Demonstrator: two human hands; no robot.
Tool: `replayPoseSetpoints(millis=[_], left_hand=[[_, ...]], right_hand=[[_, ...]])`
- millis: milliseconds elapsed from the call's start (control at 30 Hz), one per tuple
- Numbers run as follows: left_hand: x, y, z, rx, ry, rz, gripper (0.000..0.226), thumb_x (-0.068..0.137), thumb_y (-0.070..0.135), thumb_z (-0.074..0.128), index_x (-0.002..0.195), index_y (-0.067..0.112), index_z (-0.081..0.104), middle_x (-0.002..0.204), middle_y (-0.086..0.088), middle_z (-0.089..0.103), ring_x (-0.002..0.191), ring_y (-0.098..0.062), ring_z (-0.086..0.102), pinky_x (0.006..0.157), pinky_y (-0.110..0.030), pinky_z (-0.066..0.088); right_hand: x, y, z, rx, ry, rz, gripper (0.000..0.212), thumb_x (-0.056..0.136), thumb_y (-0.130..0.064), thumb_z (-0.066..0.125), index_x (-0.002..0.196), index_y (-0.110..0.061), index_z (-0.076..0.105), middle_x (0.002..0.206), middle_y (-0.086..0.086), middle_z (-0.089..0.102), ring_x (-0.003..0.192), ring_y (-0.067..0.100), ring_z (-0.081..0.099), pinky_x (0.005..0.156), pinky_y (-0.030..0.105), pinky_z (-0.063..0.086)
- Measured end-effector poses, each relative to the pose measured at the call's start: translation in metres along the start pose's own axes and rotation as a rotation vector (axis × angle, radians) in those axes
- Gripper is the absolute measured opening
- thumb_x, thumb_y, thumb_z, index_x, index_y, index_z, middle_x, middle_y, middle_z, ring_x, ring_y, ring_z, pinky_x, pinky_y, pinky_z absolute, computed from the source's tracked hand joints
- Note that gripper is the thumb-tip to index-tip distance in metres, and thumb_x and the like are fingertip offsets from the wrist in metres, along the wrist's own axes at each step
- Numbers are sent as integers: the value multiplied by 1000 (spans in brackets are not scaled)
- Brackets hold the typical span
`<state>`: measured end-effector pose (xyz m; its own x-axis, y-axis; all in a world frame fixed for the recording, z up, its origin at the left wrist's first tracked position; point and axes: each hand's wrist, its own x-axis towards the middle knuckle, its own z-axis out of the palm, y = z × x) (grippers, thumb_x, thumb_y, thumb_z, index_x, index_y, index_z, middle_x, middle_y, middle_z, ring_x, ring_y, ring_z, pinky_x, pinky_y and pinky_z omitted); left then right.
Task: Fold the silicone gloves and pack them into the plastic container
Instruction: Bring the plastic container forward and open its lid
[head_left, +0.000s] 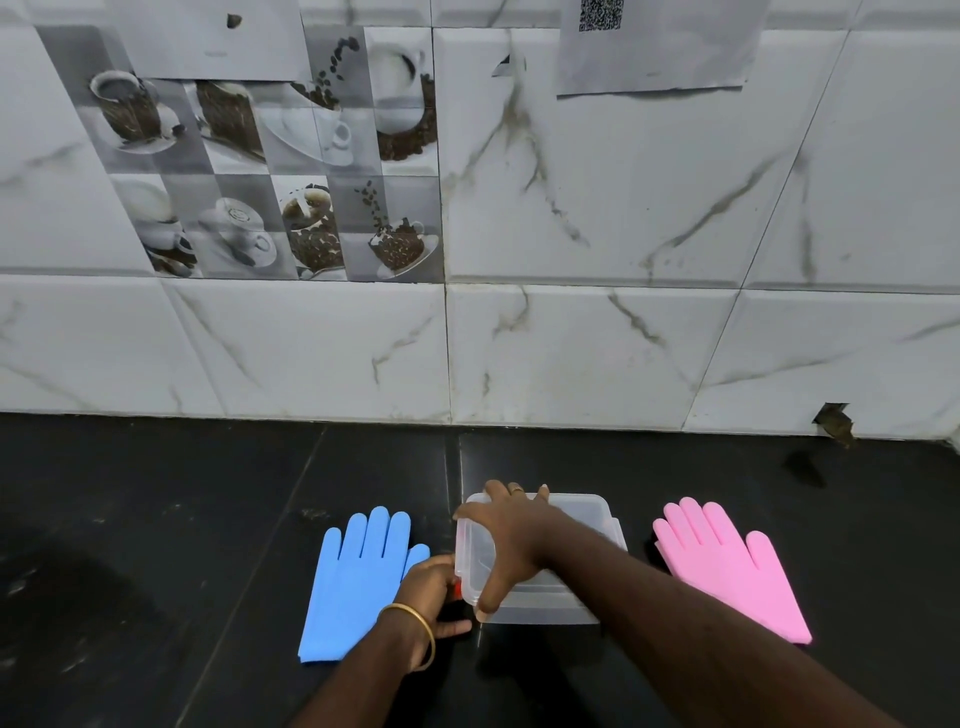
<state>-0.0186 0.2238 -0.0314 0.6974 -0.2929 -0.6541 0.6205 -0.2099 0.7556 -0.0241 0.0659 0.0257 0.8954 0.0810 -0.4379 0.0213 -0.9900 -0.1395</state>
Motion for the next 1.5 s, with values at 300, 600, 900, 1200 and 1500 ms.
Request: replayPoseSetpoints(millis=[300, 600, 900, 1200, 1500], left_hand=[[-10, 7, 1, 77, 8, 29, 20, 95, 24, 50, 101, 22, 69, 101, -8, 72, 99, -26, 65, 70, -38, 60], [-12, 15, -3, 134, 3, 142, 29, 91, -1, 53, 101, 16, 75, 93, -8, 77, 90, -24, 71, 80, -39, 62], [-19, 56, -5, 345, 212, 511, 16, 94, 21, 59, 99, 14, 72, 99, -10, 71, 89, -21, 65, 83, -39, 57], [-21, 105, 29, -163, -162, 285, 19, 98, 13, 54, 111, 2, 62, 68, -11, 70, 71, -21, 74, 59, -29, 61], [24, 118, 22, 31, 82, 405, 11, 89, -3, 63, 96, 2, 68, 80, -14, 69, 68, -23, 59, 65, -30, 57]], right_hand=[[-11, 5, -20, 101, 50, -40, 114, 45, -72, 79, 142, -46, 24, 153, 2, 26, 143, 33, 26, 111, 73, 14], [-37, 23, -31, 242, 134, -31, 119, 41, -75, 78, 142, -50, 20, 150, -5, 22, 139, 28, 28, 113, 64, 25], [-86, 81, -81, 683, 659, -116, 116, 36, -74, 85, 135, -57, 26, 140, -16, 27, 131, 13, 36, 108, 37, 38], [-87, 96, -67, 1444, 785, -408, 104, 60, -18, 90, 141, -44, 30, 149, -11, 43, 133, 14, 50, 101, 35, 49], [-62, 131, -12, 1412, 697, -24, 39, 82, -10, 75, 108, -38, 70, 109, -11, 75, 104, 12, 70, 87, 31, 58]])
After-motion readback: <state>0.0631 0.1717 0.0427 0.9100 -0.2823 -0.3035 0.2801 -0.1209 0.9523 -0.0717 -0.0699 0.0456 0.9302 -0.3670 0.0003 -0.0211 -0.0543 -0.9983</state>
